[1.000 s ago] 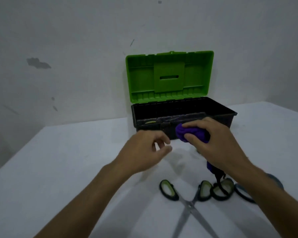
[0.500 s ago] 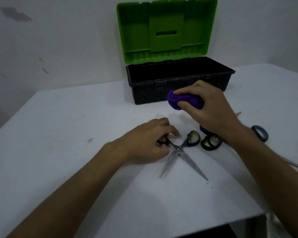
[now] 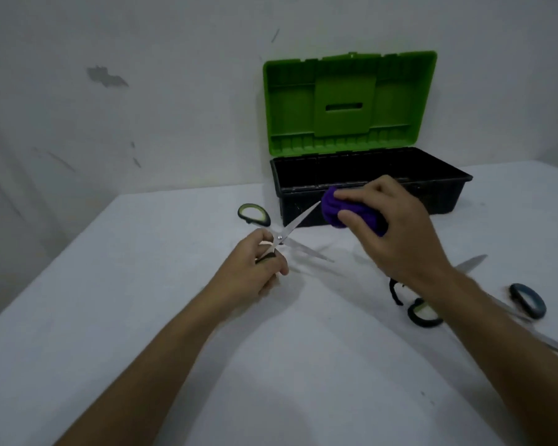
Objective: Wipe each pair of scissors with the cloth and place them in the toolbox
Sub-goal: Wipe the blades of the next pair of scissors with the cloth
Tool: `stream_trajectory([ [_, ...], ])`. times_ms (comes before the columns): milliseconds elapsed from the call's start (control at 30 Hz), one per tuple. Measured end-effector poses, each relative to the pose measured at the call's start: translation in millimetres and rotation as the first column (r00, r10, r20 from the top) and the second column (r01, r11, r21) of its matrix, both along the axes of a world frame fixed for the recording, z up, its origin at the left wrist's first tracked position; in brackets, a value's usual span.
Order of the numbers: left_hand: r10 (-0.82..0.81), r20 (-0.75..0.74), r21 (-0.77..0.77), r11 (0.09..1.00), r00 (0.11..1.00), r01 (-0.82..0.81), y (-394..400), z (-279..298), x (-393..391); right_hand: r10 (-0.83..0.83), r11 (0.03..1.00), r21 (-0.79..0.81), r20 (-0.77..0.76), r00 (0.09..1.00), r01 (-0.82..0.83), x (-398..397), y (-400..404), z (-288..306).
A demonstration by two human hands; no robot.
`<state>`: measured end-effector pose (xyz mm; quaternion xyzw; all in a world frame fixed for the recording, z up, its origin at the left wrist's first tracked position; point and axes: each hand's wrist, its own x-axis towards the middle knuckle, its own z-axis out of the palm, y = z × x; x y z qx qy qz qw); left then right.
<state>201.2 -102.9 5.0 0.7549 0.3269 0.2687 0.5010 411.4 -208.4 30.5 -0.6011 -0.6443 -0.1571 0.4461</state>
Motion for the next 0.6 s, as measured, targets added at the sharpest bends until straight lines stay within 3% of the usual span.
stream_trajectory([
  [133,0.047,0.093,-0.054,0.998,0.995,-0.042,-6.8,-10.4,-0.1,-0.005,1.0,-0.012,0.205,0.979,0.008,-11.7,0.9,-20.7],
  [233,0.03,0.155,0.015,0.999,0.987,-0.033,-13.0,-12.7,-1.0,0.027,1.0,-0.023,0.303,0.952,-0.021,-20.1,2.9,-24.6],
  [367,0.007,0.111,0.167,0.986,0.994,-0.026,-21.8,-14.3,0.6,0.04,0.999,-0.018,0.428,0.903,-0.035,-26.8,7.0,-27.0],
  [467,0.031,0.086,0.257,0.965,0.996,-0.052,-23.2,-13.7,2.8,-0.01,1.0,0.021,0.466,0.885,0.0,-27.2,8.0,-29.8],
  [600,0.028,0.096,0.24,0.969,0.995,-0.05,-19.6,-9.2,-4.2,-0.105,0.994,0.046,0.424,0.9,0.095,-18.7,12.1,-31.5],
])
